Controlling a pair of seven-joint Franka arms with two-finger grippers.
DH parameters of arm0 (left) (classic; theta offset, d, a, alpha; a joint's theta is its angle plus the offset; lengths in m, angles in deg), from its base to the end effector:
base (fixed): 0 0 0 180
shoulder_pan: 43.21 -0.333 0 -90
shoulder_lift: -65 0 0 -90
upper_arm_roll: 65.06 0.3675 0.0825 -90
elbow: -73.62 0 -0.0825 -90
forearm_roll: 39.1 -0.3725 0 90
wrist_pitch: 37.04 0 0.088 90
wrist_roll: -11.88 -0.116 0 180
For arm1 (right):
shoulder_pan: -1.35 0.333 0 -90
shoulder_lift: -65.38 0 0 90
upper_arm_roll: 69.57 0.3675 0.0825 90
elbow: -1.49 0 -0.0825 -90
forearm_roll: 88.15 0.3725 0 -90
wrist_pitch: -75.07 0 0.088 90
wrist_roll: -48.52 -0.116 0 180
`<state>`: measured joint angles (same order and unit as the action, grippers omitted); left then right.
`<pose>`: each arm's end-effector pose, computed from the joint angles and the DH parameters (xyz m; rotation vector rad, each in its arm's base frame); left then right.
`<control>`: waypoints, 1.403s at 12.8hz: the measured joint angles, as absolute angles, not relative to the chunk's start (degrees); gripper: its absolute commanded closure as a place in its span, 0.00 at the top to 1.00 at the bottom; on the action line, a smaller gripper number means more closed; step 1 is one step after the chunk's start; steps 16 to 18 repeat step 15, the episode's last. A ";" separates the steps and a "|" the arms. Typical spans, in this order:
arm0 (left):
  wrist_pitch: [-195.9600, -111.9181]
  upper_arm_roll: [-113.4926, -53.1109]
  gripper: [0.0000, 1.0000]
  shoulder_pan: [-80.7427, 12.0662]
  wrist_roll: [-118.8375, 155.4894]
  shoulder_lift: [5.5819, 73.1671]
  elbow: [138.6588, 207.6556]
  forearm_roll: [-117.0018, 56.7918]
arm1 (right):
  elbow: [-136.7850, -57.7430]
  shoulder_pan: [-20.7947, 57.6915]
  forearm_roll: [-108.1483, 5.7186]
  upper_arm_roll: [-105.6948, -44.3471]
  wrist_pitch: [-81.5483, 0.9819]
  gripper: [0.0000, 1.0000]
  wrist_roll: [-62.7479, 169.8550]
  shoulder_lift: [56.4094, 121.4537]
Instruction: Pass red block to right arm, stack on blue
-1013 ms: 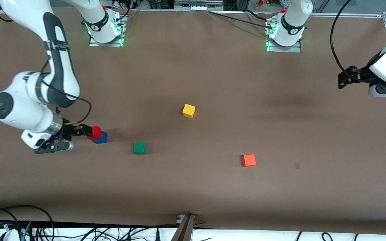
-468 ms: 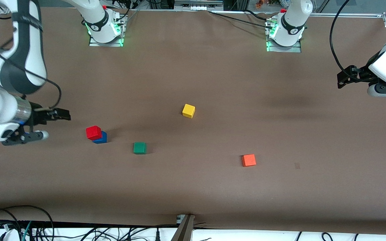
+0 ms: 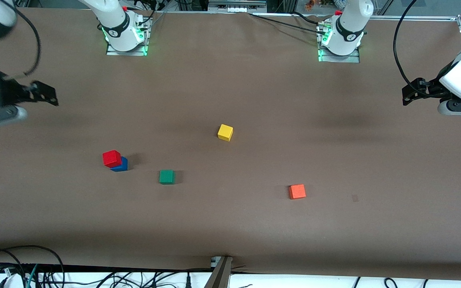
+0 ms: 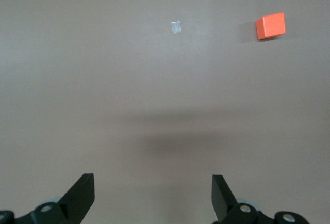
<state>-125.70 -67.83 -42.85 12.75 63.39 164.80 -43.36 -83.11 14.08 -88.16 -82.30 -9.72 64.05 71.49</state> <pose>0.5480 -0.0208 0.6406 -3.0637 0.0619 0.1065 0.5694 0.0080 0.6444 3.0989 0.4226 -0.1612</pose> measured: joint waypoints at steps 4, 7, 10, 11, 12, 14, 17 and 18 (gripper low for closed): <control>-125.40 -67.83 1.00 -42.84 12.75 63.38 164.56 -43.36 | -84.88 11.61 -88.60 -82.30 -6.95 1.00 64.13 65.43; -124.91 -67.84 1.00 -42.84 12.75 63.38 164.42 -43.36 | -85.90 11.44 -90.08 -82.03 -3.96 1.00 64.12 64.71; -124.53 -67.91 1.00 -42.84 12.75 63.38 164.29 -43.36 | -86.23 11.44 -90.47 -81.55 -3.50 1.00 63.53 65.23; -124.47 -67.92 1.00 -42.84 12.75 63.38 164.24 -43.36 | -86.23 11.43 -90.50 -81.55 -3.48 1.00 63.43 65.42; -124.44 -67.93 1.00 -42.84 12.75 63.38 164.19 -43.36 | -86.22 11.43 -90.57 -81.55 -3.48 1.00 63.43 65.65; -124.41 -67.99 1.00 -42.82 12.75 63.38 164.14 -43.36 | -86.06 11.43 -90.88 -81.55 -3.49 1.00 63.43 66.34; -124.40 -67.99 1.00 -42.82 12.75 63.38 164.12 -43.36 | -85.97 11.43 -90.94 -81.55 -3.50 1.00 63.43 66.66; -124.40 -67.99 1.00 -42.82 12.75 63.38 164.12 -43.36 | -85.97 11.43 -90.94 -81.55 -3.50 1.00 63.43 66.66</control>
